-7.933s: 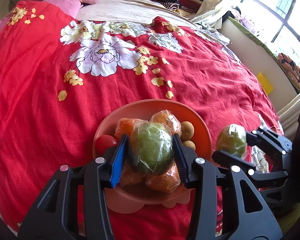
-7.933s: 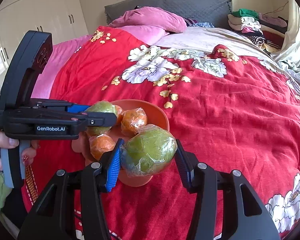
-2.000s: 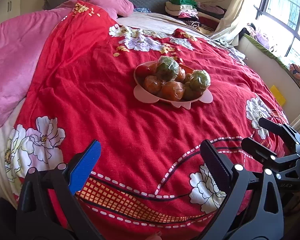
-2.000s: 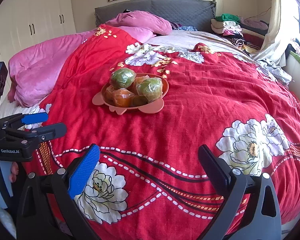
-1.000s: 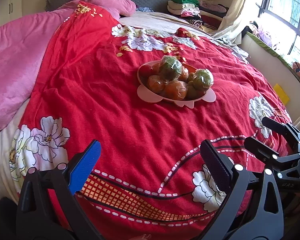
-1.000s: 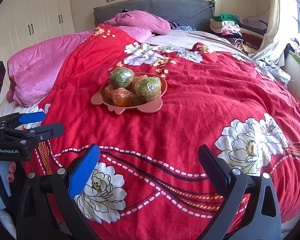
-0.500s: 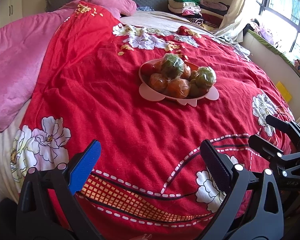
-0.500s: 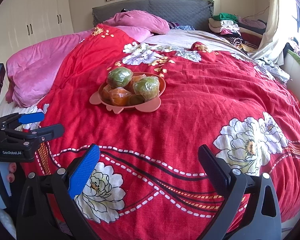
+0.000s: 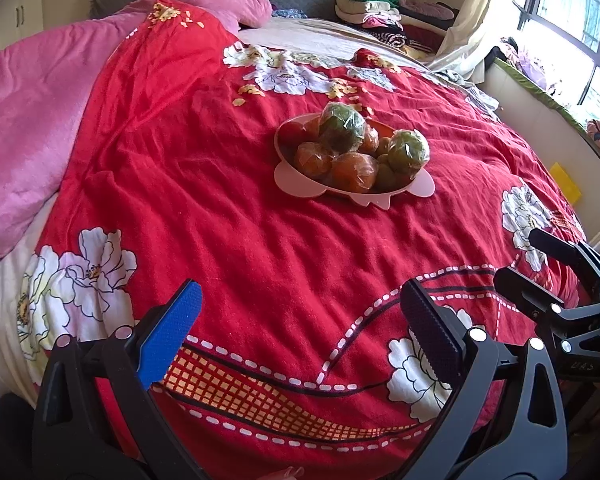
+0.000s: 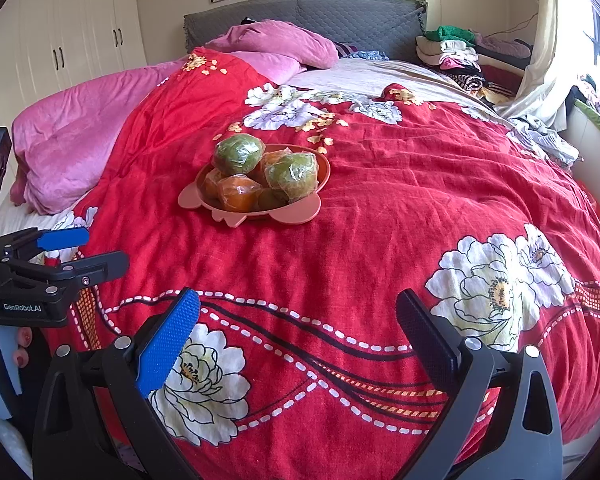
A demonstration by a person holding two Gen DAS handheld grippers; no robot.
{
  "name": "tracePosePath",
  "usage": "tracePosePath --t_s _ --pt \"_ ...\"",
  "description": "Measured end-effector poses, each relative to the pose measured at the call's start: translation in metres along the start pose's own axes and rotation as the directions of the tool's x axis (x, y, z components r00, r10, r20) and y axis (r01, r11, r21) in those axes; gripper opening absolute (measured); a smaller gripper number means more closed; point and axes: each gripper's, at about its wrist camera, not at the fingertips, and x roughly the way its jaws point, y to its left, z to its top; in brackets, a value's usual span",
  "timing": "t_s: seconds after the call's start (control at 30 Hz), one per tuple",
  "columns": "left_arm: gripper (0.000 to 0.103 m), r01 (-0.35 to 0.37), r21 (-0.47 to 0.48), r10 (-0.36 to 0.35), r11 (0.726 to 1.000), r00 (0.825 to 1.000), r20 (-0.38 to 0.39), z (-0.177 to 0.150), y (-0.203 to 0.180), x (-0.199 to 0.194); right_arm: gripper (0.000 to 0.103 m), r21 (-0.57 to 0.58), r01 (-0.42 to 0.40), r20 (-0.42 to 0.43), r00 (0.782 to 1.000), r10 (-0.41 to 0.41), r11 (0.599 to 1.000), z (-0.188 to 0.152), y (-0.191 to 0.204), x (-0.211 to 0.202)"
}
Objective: Organize fruits
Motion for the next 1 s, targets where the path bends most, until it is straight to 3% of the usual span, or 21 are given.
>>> tracePosePath --t_s 0.7,0.87,0.9,1.0 --pt "0.093 0.020 -0.011 -0.021 1.000 1.000 -0.015 0.000 0.001 0.003 0.098 0.001 0.003 -0.005 1.000 -0.003 1.000 -0.001 0.000 0.001" --pt "0.093 -0.060 -0.027 0.059 0.998 0.998 -0.013 0.008 0.007 0.006 0.098 0.012 0.004 -0.011 1.000 -0.004 1.000 0.000 -0.004 0.005" --pt "0.093 -0.055 -0.043 0.055 0.998 0.998 -0.012 0.010 0.011 0.005 0.098 0.016 0.006 -0.014 1.000 -0.005 1.000 0.000 -0.006 0.007" --pt "0.093 0.063 -0.096 -0.062 0.993 0.998 0.011 0.023 0.028 0.003 0.098 0.036 0.025 -0.020 0.999 -0.025 0.999 0.005 -0.018 0.015"
